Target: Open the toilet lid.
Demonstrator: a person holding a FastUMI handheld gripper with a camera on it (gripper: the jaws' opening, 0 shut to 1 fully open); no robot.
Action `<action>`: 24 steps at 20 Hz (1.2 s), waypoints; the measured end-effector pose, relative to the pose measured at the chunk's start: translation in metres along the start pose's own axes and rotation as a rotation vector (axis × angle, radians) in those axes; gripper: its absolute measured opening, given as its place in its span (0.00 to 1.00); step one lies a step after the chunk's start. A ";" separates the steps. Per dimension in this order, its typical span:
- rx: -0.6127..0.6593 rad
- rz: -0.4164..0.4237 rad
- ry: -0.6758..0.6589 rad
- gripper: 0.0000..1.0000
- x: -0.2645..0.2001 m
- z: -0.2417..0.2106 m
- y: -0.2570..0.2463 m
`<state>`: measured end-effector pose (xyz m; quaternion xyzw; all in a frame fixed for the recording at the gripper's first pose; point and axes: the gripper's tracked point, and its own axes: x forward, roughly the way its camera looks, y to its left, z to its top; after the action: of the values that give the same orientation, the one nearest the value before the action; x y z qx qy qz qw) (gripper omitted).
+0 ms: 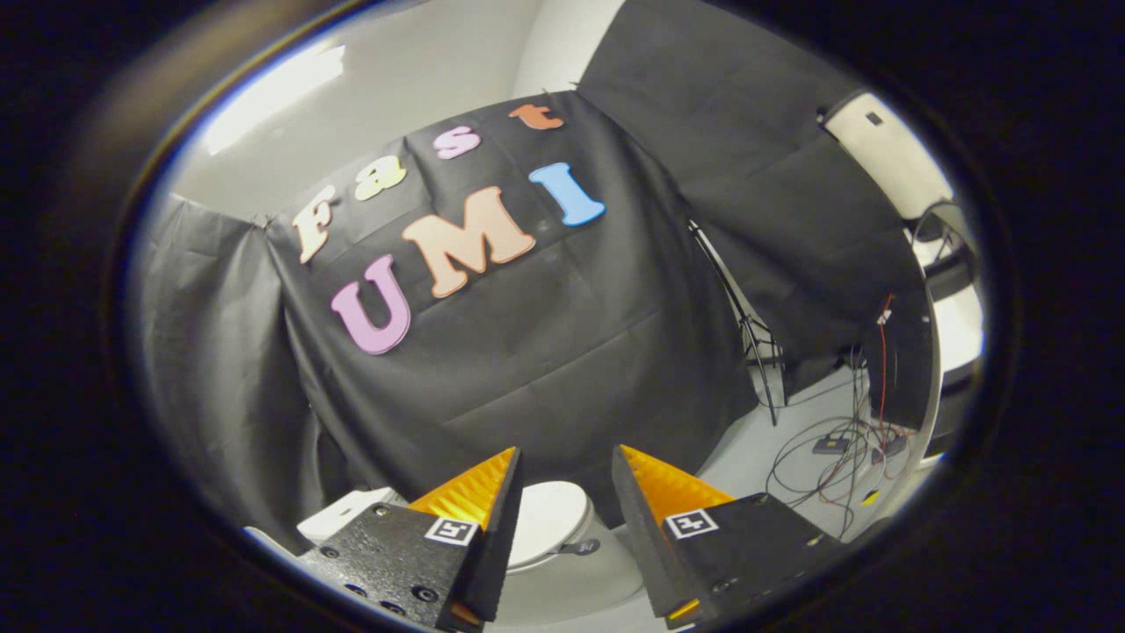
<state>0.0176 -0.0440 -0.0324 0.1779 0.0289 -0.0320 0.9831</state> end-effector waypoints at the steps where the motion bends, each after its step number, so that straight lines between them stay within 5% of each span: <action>1: 0.034 0.003 -0.007 0.63 0.003 0.000 -0.003; 10: 0.373 -0.010 0.041 0.63 0.069 -0.066 -0.008; 24: 0.822 -0.072 0.221 0.61 0.145 -0.244 -0.031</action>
<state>0.1486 0.0049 -0.2810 0.5561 0.1250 -0.0558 0.8198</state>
